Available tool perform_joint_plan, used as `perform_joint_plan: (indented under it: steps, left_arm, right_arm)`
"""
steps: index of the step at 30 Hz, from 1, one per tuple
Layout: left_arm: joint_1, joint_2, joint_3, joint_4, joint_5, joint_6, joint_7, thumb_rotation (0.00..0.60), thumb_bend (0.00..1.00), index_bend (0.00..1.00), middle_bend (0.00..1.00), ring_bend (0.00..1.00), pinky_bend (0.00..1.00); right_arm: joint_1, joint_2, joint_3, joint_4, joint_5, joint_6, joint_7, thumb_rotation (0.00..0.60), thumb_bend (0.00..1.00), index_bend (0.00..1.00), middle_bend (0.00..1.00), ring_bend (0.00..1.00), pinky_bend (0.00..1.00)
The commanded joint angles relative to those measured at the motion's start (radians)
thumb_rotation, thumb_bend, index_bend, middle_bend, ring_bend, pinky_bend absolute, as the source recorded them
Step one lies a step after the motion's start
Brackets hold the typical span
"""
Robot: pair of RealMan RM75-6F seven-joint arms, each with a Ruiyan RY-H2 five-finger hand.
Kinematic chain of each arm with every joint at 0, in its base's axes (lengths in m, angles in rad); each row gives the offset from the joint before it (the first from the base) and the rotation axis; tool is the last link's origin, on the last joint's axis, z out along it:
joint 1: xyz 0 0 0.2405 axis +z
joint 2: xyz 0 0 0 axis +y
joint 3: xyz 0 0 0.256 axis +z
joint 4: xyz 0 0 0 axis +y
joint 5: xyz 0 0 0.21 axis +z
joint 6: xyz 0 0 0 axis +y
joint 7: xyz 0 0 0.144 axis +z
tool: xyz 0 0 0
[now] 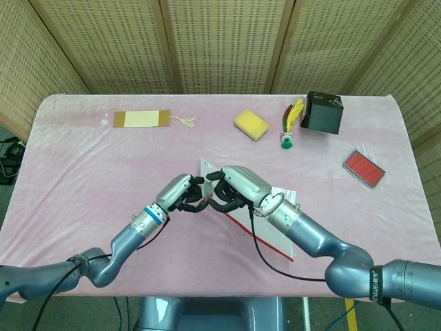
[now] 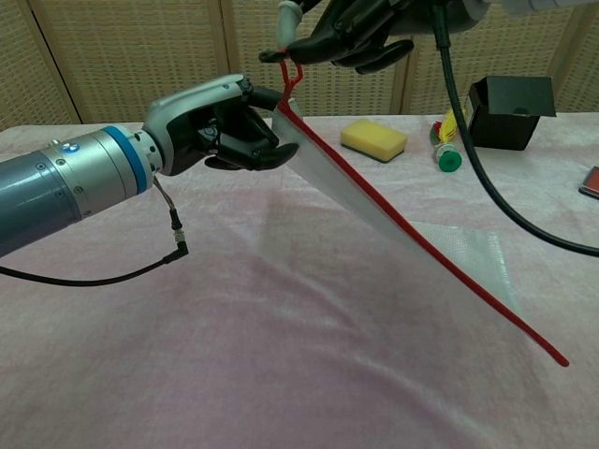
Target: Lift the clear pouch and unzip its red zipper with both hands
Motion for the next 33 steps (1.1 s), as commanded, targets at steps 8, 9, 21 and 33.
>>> perform_joint_plan:
  steps: [8, 9, 21, 33]
  left_arm:
    - [0.008, 0.022, -0.039, -0.057, -0.055, -0.017, -0.031, 0.6, 0.66, 0.87, 1.0, 0.86, 1.0]
    - [0.009, 0.024, -0.044, -0.064, -0.061, -0.018, -0.036, 0.6, 0.66, 0.87, 1.0, 0.86, 1.0]
    - [0.015, 0.046, -0.087, -0.104, -0.112, -0.044, -0.083, 0.6, 0.69, 0.88, 1.0, 0.86, 1.0]
    - [0.018, 0.062, -0.111, -0.128, -0.122, -0.052, -0.111, 0.6, 0.7, 0.89, 1.0, 0.86, 1.0]
  right_arm:
    - [-0.046, -0.004, -0.046, 0.004, -0.087, 0.044, -0.037, 0.6, 0.69, 0.83, 0.96, 0.88, 1.0]
    - [-0.049, -0.004, -0.048, 0.006, -0.089, 0.045, -0.038, 0.6, 0.69, 0.83, 0.96, 0.88, 1.0]
    - [-0.061, 0.005, -0.076, 0.01, -0.132, 0.04, -0.07, 0.6, 0.69, 0.83, 0.96, 0.88, 1.0]
    - [-0.047, -0.011, -0.093, 0.024, -0.114, 0.056, -0.135, 0.6, 0.69, 0.83, 0.96, 0.88, 1.0]
